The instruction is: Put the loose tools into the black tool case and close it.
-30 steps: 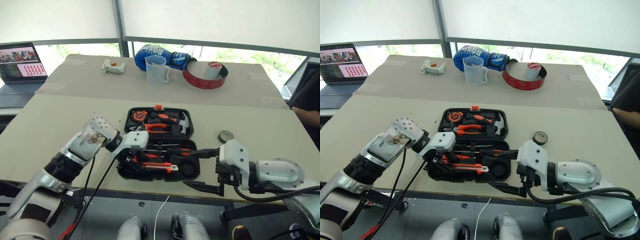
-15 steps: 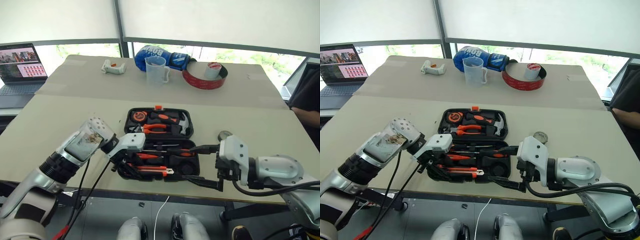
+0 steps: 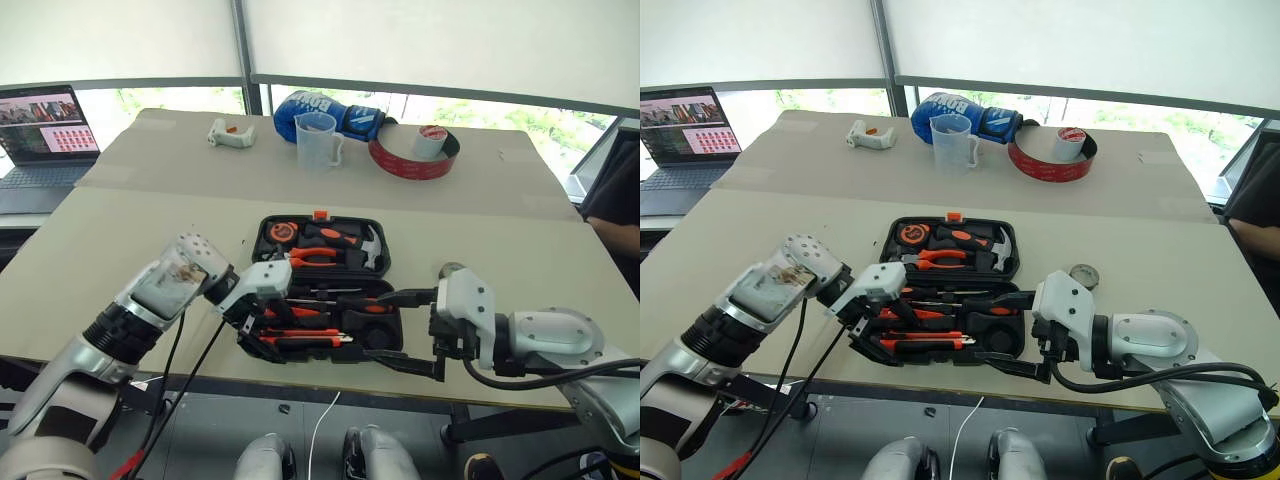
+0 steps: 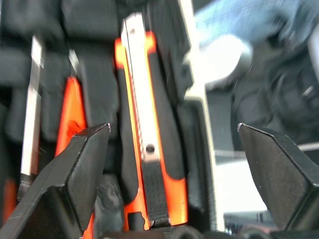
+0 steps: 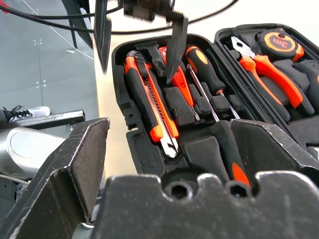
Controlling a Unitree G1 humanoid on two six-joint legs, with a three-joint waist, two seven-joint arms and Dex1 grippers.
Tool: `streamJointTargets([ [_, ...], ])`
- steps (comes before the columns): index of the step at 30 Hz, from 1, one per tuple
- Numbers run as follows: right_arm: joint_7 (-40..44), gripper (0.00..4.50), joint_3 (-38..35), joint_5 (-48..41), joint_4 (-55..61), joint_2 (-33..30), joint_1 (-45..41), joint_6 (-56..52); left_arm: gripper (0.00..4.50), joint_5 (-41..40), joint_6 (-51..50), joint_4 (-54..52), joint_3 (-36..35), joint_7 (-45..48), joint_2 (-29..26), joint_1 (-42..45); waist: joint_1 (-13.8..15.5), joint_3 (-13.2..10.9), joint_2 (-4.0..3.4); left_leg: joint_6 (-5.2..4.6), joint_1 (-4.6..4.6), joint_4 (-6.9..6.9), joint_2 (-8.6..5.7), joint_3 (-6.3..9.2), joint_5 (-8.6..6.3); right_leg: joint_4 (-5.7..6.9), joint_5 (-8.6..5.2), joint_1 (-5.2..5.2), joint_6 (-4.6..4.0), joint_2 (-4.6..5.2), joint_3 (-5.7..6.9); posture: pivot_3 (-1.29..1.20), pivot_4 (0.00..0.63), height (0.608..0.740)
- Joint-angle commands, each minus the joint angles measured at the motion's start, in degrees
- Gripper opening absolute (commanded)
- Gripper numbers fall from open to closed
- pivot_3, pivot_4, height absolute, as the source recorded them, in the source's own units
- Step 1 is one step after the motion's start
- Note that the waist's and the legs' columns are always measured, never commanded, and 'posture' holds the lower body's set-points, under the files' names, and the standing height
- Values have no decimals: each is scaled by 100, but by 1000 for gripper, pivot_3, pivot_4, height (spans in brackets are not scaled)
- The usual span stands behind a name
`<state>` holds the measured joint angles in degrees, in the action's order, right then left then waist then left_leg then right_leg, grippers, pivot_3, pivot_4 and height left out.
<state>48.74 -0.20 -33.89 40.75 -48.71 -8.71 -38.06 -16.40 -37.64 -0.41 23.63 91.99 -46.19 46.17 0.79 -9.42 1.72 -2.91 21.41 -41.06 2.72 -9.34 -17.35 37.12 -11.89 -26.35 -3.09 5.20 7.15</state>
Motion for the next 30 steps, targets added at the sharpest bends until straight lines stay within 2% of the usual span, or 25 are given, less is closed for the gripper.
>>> streamJointTargets([
  [1, 28, 4500, -8, 31, 19, 18, -141, 135, 3746, -70, 281, 92, -71, 51, -120, 17, -11, 0, 0, 0, -1, 0, 0, 0, 0, 0, 0, 0, 0, -1, 0, 0, 150, 714],
  [11, 9, 4500, -48, -4, 92, -28, -78, 116, 87, 367, 1011, 267, 180, -20, 121, -138, -7, 0, 0, 0, 0, -2, -5, -2, 0, 0, 0, 0, 0, -4, -1, 0, 150, 714],
  [23, -177, 4500, -187, -5, 278, -107, 156, 24, 34, 1611, 2616, 638, 819, -423, 363, -683, 4, 11, -11, -8, -19, 0, -4, -1, -5, 0, 0, 16, 1, 10, -4, 0, 150, 714],
  [27, -210, 4500, -281, -10, 323, -142, 252, 28, 34, 1524, 2495, 780, 588, -510, 429, -587, 9, 29, -20, -14, -23, 0, -4, -1, -9, 0, 1, 21, 3, 9, -5, 0, 150, 714],
  [30, -226, 4500, -534, -110, 279, -208, 377, -66, 34, 1145, 2186, 724, 159, -450, 357, -502, 6, 29, -19, -20, -20, -3, -5, -2, -12, 0, 7, 20, 12, 8, -4, 0, 150, 714],
])
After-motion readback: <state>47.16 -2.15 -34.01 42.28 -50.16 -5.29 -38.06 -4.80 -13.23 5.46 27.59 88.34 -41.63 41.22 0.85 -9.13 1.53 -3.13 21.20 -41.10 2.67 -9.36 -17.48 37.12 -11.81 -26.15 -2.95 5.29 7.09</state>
